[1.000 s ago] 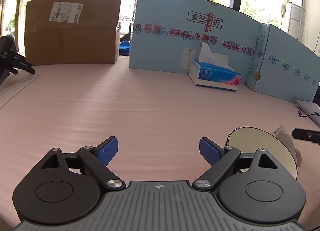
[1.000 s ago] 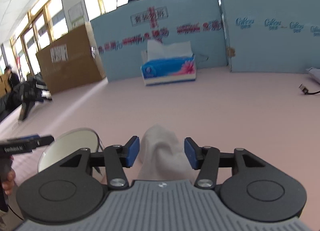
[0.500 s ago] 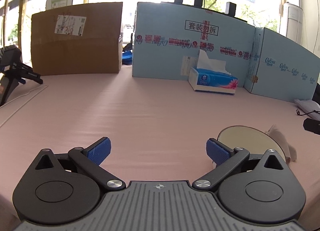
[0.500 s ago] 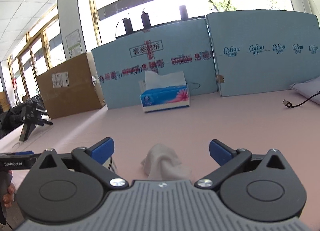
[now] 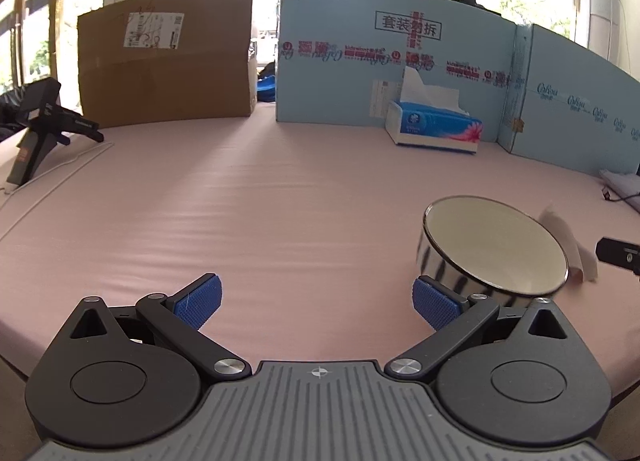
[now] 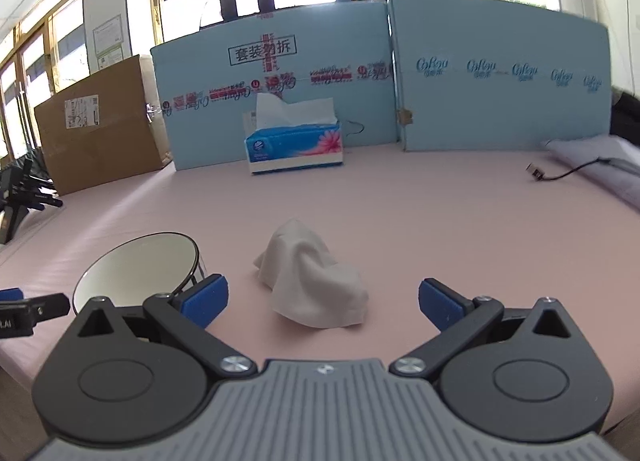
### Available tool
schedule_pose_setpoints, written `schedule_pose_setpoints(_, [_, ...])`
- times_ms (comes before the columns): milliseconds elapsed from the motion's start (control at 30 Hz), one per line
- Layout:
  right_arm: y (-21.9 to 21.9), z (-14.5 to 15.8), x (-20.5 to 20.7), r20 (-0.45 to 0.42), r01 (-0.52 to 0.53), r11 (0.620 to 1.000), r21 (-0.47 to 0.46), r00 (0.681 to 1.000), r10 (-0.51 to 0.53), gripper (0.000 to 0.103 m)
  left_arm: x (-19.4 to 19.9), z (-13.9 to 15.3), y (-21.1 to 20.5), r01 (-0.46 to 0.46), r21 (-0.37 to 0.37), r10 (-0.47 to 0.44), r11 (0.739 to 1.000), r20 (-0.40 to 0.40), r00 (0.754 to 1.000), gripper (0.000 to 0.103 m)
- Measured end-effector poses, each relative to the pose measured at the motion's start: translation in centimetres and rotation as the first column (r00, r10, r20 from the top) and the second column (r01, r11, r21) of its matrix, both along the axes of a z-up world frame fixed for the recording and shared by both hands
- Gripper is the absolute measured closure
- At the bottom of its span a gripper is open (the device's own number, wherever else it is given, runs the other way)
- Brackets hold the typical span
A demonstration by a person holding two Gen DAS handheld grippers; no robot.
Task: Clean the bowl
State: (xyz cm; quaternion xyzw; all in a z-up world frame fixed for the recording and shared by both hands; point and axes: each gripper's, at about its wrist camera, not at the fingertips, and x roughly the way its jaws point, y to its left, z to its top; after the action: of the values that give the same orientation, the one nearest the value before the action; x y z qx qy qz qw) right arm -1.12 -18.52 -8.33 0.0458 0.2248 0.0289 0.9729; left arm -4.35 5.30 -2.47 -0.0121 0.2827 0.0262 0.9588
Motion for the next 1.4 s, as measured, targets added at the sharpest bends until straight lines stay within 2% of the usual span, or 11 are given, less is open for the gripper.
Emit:
schedule_pose_setpoints(300, [0.6,-0.1,-1.2,0.0,-0.014,1.0,-0.025,1.0,0.014,0.0,-1.0,0.0,-0.7,0.0,-0.01,0.0,1.0,0.011,1.0,0.0])
schedule_pose_setpoints(567, [0.8,0.1,-1.7,0.012,-0.012,1.0,-0.02,1.0,0.012,0.0,-0.8,0.1,-0.1,0.01,-0.071,-0.009,0.997,0.021,1.0,0.0])
schedule_pose_setpoints(933, [0.5,-0.2,-1.4,0.001,-0.007,1.0,-0.014,1.0,0.007,0.0,-0.5,-0.5,-0.8,0.031,-0.032,-0.031,0.999,0.0,1.0,0.0])
schedule_pose_setpoints(1400, [0.1,-0.3,-1.5,-0.005,0.003,1.0,-0.008,1.0,-0.003,0.0,-0.7,-0.4,-1.4,0.043,-0.024,-0.044,0.999,-0.019,0.999,0.0])
